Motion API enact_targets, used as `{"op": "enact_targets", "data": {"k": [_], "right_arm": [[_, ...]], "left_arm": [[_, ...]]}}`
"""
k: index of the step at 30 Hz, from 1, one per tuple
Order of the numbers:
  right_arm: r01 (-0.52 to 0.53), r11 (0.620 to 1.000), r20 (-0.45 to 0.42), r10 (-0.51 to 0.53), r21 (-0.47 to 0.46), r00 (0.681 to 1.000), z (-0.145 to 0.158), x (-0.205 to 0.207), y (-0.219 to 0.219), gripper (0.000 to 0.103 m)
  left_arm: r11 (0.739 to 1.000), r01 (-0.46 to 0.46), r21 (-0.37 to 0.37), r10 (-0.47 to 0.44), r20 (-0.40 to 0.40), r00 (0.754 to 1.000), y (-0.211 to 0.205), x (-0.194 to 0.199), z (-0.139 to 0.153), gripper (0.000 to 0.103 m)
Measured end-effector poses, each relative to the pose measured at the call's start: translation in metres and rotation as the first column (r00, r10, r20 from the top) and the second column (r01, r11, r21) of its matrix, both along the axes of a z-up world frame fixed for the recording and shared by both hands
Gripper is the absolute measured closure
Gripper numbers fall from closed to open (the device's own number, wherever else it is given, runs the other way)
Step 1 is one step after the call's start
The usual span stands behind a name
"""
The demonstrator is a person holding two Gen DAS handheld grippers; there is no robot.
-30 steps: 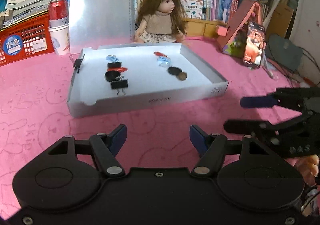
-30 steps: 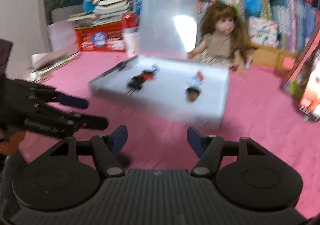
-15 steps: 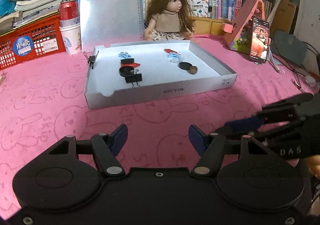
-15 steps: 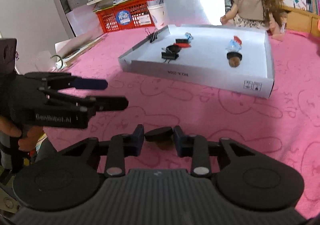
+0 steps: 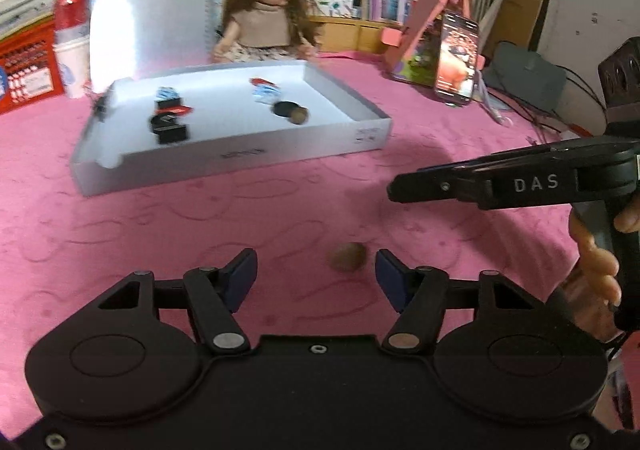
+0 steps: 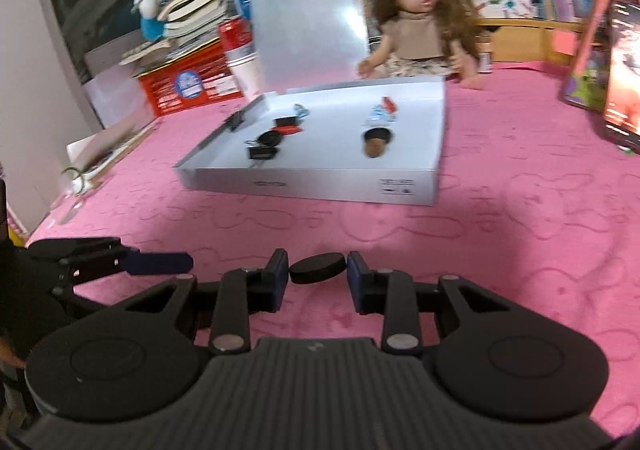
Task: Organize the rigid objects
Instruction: 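Grasp the brown ball with the left gripper while the right gripper grasps a black round lid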
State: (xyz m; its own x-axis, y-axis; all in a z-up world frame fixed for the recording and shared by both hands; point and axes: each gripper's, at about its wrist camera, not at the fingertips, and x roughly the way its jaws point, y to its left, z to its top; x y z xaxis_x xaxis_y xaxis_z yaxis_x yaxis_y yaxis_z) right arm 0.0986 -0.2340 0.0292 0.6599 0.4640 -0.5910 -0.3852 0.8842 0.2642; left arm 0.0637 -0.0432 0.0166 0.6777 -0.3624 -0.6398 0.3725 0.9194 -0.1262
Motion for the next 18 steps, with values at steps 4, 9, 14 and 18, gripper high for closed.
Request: {"op": "enact_targets", "data": {"k": [4, 9, 14, 18], "right_arm": [[0.034, 0.999, 0.012, -0.034, -0.015, 0.999, -0.002, 0.000, -0.006, 0.066], [0.058, 0.998, 0.031, -0.057, -0.027, 0.998, -0.004, 0.000, -0.007, 0.066], [0.088, 0.996, 0.058, -0.086, -0.031, 0.995, 0.000, 0.002, -0.007, 0.066], [0.102, 0.994, 0.078, -0.100, -0.031, 0.992, 0.008, 0.008, -0.005, 0.066]], "left_arm": [[1.000, 0.008, -0.008, -0.008, 0.015, 1.000, -0.018, 0.002, -0.006, 0.063], [0.999, 0.016, 0.030, -0.017, 0.031, 0.999, -0.030, 0.003, -0.006, 0.084], [0.999, -0.006, 0.051, 0.003, 0.075, 0.997, -0.022, 0.003, 0.005, 0.084], [0.997, -0.065, 0.036, 0.061, 0.087, 0.994, -0.005, 0.018, 0.020, 0.084]]}}
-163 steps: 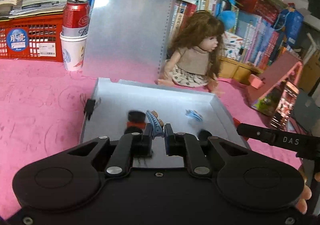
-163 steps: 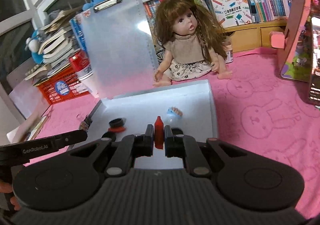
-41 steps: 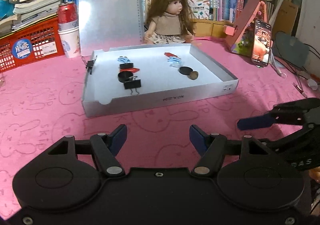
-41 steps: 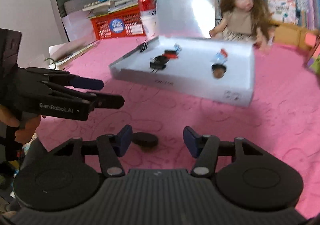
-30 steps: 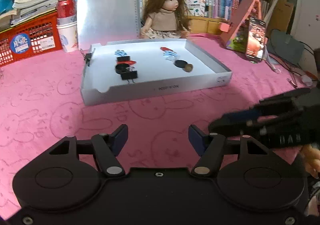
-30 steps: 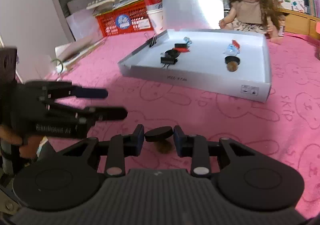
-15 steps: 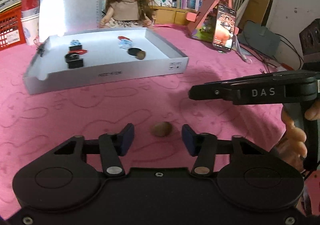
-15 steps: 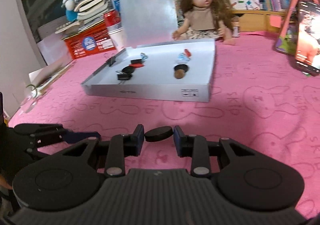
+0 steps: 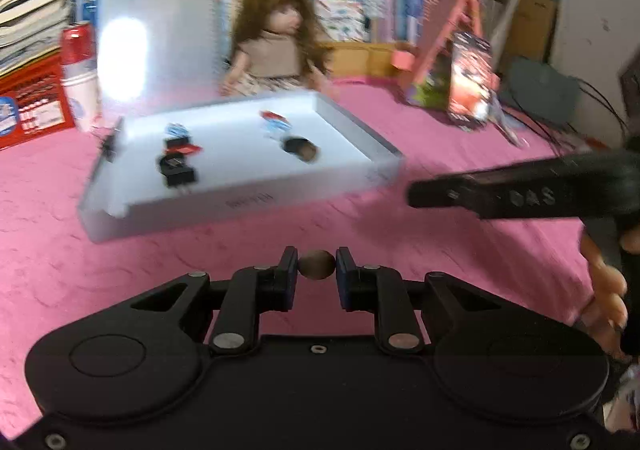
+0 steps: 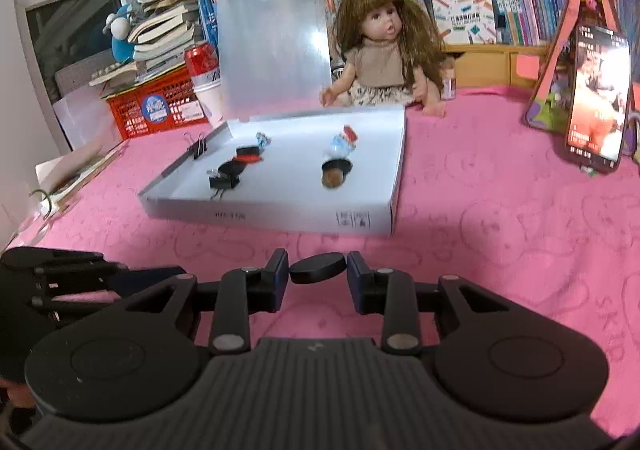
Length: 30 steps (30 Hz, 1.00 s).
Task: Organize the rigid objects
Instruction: 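Grasp the brown ball with the left gripper while the right gripper grasps a black round lid, then carry the brown ball and black lid into the white box and open both grippers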
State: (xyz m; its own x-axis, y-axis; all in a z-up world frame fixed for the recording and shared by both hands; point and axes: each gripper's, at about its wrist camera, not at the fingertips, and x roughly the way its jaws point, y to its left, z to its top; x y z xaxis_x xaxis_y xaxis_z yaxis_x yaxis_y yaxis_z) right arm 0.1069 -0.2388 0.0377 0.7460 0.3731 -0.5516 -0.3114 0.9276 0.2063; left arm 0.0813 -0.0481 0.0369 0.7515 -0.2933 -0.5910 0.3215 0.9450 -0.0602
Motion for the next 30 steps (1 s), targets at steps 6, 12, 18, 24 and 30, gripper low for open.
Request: {"op": "enact_targets", "data": {"k": [6, 12, 18, 24, 30], "right_arm": [[0.007, 1.000, 0.029, -0.007, -0.014, 1.000, 0.015, 0.016, 0.009, 0.066], [0.028, 0.999, 0.019, -0.028, -0.019, 0.999, 0.024, 0.041, 0.018, 0.066], [0.040, 0.998, 0.011, -0.039, -0.039, 0.999, 0.024, 0.061, 0.028, 0.066], [0.045, 0.997, -0.002, -0.046, -0.060, 0.999, 0.015, 0.074, 0.037, 0.066], [0.043, 0.997, -0.019, -0.045, -0.071, 0.999, 0.008, 0.084, 0.042, 0.066]], "left_arm": [[0.996, -0.081, -0.025, 0.082, 0.023, 0.996, 0.028, 0.029, 0.025, 0.084], [0.988, -0.147, -0.052, 0.147, 0.003, 0.989, 0.050, 0.063, 0.035, 0.084], [0.979, -0.194, -0.056, 0.192, -0.035, 0.981, 0.060, 0.088, 0.026, 0.084], [0.976, -0.212, -0.047, 0.209, -0.050, 0.977, 0.061, 0.100, 0.016, 0.084], [0.975, -0.221, -0.036, 0.218, -0.063, 0.974, 0.062, 0.110, 0.009, 0.084]]}}
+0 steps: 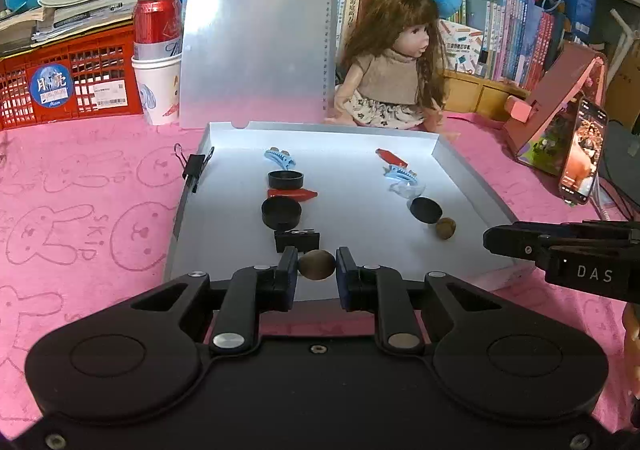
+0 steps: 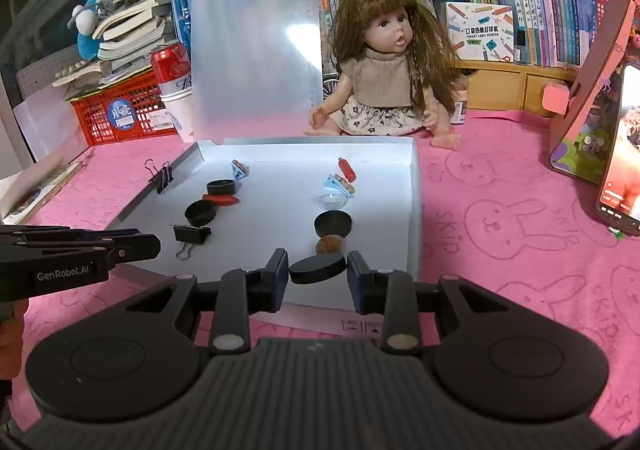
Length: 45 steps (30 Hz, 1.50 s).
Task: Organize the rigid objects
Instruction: 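Carry the brown ball and black lid into the white box and open both grippers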
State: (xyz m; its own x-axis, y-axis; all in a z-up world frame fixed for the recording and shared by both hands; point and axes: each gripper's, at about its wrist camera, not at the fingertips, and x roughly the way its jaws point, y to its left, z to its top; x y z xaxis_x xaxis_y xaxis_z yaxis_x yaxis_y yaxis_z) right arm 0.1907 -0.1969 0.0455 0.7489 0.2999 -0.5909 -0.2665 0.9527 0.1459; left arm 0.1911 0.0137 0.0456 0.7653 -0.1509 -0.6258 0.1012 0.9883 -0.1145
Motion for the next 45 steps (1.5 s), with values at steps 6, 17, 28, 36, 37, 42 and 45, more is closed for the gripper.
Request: {"op": "enact_targets", "data": {"k": [6, 17, 28, 36, 37, 42, 45], "right_arm": [[0.002, 1.000, -0.004, -0.002, -0.012, 1.000, -0.005, 0.006, 0.003, 0.066], [0.003, 1.000, -0.015, -0.003, -0.008, 1.000, -0.008, 0.013, 0.002, 0.066], [-0.003, 1.000, -0.021, 0.003, -0.008, 1.000, -0.010, 0.016, 0.003, 0.066], [-0.016, 0.999, -0.030, 0.015, -0.032, 0.999, -0.013, 0.017, 0.008, 0.066], [-0.015, 0.999, -0.033, 0.014, -0.032, 0.999, -0.014, 0.017, 0.008, 0.066], [-0.016, 0.999, -0.048, 0.014, -0.045, 0.999, -0.016, 0.021, 0.011, 0.066], [-0.014, 0.999, -0.061, 0.011, -0.052, 0.998, -0.017, 0.024, 0.012, 0.066]], "left_arm": [[1.000, -0.002, 0.006, 0.002, -0.008, 1.000, -0.001, 0.007, -0.004, 0.084], [1.000, -0.005, -0.002, 0.005, -0.014, 1.000, -0.001, 0.014, -0.005, 0.084], [1.000, 0.002, -0.018, -0.003, -0.034, 0.999, -0.001, 0.017, -0.007, 0.084], [1.000, 0.000, -0.024, -0.001, -0.057, 0.998, -0.001, 0.021, -0.012, 0.084], [1.000, 0.000, -0.026, -0.002, -0.060, 0.998, -0.001, 0.022, -0.012, 0.084], [1.000, -0.001, -0.030, -0.001, -0.075, 0.997, 0.001, 0.027, -0.014, 0.084], [0.999, -0.007, -0.033, 0.004, -0.089, 0.996, 0.002, 0.031, -0.016, 0.084]]}}
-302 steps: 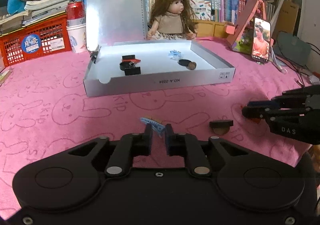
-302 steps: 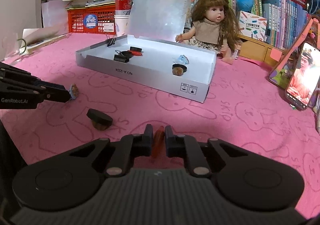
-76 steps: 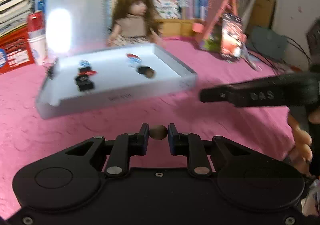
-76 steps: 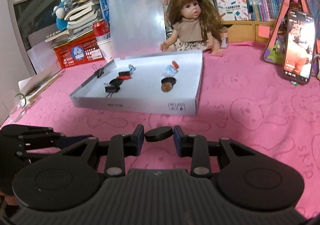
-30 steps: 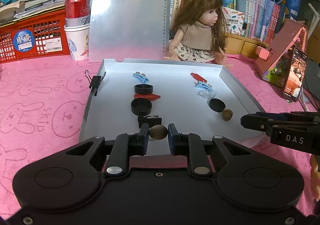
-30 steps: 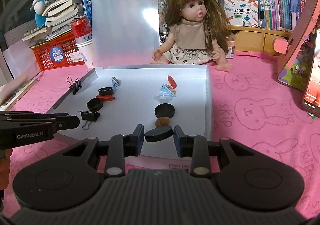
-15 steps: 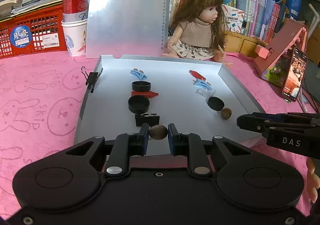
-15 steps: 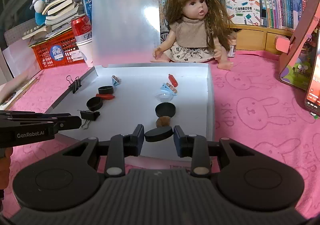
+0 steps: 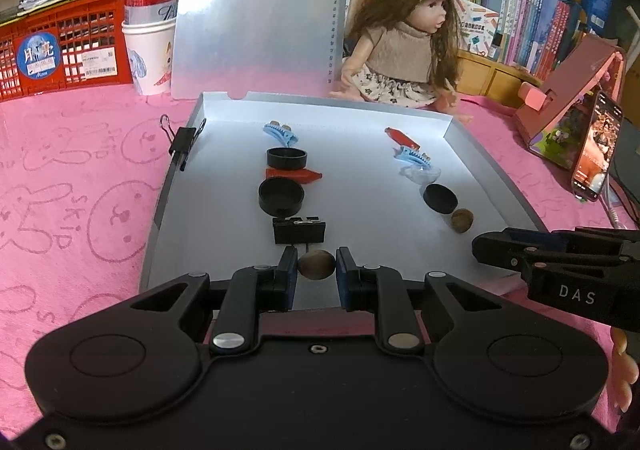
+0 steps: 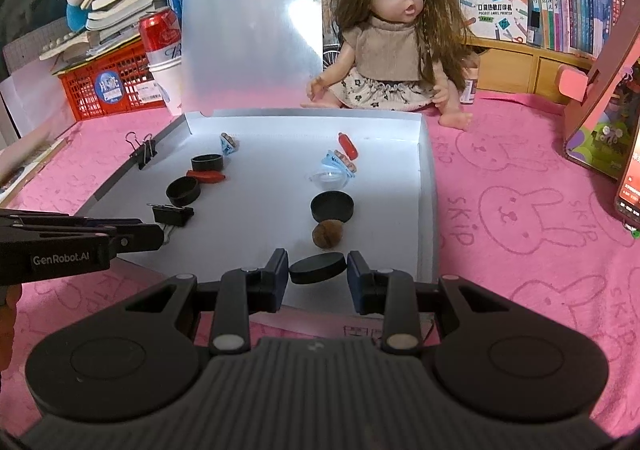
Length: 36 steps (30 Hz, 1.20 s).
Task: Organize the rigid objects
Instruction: 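Carry the brown ball and black lid into the white box and open both grippers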
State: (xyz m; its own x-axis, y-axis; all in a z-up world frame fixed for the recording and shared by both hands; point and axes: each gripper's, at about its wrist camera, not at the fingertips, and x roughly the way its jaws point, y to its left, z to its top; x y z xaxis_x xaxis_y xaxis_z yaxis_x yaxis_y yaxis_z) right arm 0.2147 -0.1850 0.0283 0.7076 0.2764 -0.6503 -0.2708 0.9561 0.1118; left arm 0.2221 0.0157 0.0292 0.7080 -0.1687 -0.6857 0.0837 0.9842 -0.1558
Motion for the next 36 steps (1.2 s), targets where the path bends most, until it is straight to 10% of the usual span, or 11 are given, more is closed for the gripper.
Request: {"op": "enact_targets", "data": {"k": [36], "right_arm": [[0.058, 0.998, 0.009, -0.059, 0.037, 0.998, -0.018, 0.028, 0.008, 0.066]], "left_arm": [[0.995, -0.052, 0.082, 0.047, 0.058, 0.997, -0.008, 0.027, -0.018, 0.084]]}}
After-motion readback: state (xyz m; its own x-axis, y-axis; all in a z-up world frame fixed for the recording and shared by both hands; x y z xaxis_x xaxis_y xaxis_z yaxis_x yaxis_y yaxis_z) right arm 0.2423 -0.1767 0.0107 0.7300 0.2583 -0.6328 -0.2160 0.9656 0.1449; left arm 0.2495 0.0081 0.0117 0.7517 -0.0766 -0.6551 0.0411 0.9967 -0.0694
